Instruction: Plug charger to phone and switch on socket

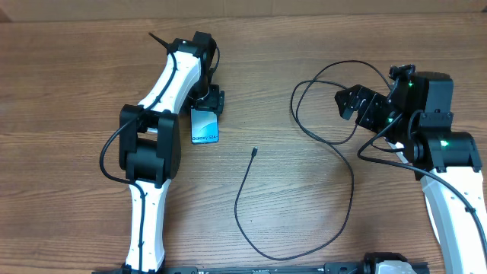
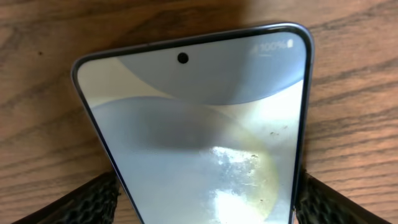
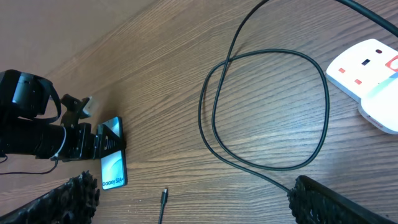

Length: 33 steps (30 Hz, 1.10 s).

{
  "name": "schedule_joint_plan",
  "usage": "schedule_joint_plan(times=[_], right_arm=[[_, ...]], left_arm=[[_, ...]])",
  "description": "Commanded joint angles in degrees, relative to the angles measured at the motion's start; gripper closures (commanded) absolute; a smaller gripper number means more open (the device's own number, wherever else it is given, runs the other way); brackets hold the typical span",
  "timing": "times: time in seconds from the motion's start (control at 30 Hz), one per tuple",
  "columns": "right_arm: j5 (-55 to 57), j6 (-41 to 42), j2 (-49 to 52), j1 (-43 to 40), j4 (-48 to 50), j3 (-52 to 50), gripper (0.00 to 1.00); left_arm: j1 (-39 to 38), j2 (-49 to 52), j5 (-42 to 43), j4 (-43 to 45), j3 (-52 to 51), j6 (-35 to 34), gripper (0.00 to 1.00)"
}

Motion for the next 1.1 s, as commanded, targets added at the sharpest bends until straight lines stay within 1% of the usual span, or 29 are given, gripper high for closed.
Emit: schedule_joint_plan(times=[0.0, 0.03, 0.07, 0.17, 0.4, 0.43, 0.47, 0.57, 0.73, 0.83, 0.93, 1.07], right_arm=[[0.35, 0.26, 0.17, 0.22, 0.13, 0.66, 0.00], [0.35, 0.24, 0.17, 0.22, 0.13, 0.66, 0.00], [0.35, 0.24, 0.17, 0.22, 0.13, 0.66, 0.00], [0.35, 0.24, 0.17, 0.22, 0.13, 0.66, 0.00], [0.35, 0.24, 0.17, 0.22, 0.13, 0.66, 0.00], [0.35, 0.24, 0.17, 0.22, 0.13, 0.66, 0.00], [0.35, 0.24, 0.17, 0.22, 0.13, 0.66, 0.00], [0.35, 0.24, 0.17, 0.22, 0.13, 0.66, 0.00], [0.35, 0.26, 0.17, 0.22, 0.13, 0.66, 0.00], [0.35, 0.26, 0.17, 0.22, 0.13, 0.66, 0.00], [0.35, 0.24, 0.17, 0.22, 0.13, 0.66, 0.00], [0.35, 0.24, 0.17, 0.22, 0.15, 0.66, 0.00]], left_arm=[[0.22, 2.49, -4.87, -0.85, -2.32, 4.72, 0.09], [0.22, 2.49, -4.81, -0.85, -2.32, 4.66, 0.04], [0.22, 2.49, -4.48, -0.87, -2.32, 4.04, 0.01], [0.22, 2.49, -2.91, -1.66, -2.29, -0.31, 0.00], [0.13, 2.49, 6.58, -4.90, -2.32, -17.88, 0.00], [-0.17, 2.49, 8.92, -4.83, -2.32, -20.57, 0.00], [-0.37, 2.49, 9.01, -4.61, -2.32, -20.94, 0.00], [-0.81, 2.49, 5.51, -3.10, -2.32, -20.92, 0.00], [-0.68, 2.49, 1.95, -2.49, -2.40, -20.79, 0.00], [-0.50, 2.49, 1.70, -1.79, -2.40, -17.03, 0.04], [-0.52, 2.49, 1.31, -0.61, -2.40, -13.40, 0.04], [-0.50, 2.49, -0.85, -0.55, -2.56, -12.39, 0.07]])
